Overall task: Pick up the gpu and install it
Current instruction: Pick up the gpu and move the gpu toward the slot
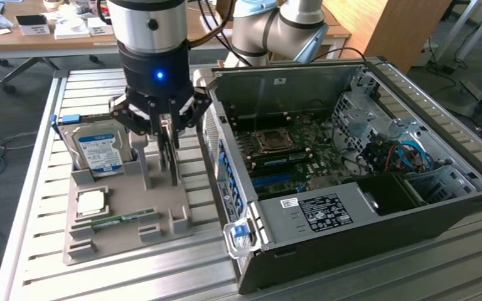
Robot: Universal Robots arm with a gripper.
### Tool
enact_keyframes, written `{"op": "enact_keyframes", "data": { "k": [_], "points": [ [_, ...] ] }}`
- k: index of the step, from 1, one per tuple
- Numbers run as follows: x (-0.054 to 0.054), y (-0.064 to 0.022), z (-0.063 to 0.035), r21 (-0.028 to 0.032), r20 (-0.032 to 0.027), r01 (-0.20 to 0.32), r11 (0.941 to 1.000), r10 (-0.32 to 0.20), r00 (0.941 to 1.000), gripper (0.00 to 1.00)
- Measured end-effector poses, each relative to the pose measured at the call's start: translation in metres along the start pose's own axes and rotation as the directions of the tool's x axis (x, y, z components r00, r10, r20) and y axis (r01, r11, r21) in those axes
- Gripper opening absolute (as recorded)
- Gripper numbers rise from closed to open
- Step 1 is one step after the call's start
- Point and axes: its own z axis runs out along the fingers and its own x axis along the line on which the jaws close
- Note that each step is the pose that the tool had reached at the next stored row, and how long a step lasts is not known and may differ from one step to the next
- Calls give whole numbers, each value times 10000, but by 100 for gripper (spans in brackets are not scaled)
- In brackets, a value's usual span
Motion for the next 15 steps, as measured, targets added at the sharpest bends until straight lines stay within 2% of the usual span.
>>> {"op": "enact_keyframes", "data": {
  "k": [8, 15],
  "points": [
    [-4, 9, -163, -4, 0, 0, 10000, 0, 10000, 27],
    [-4, 9, -165, -5, 0, 0, 10000, 0, 10000, 27]
  ]
}}
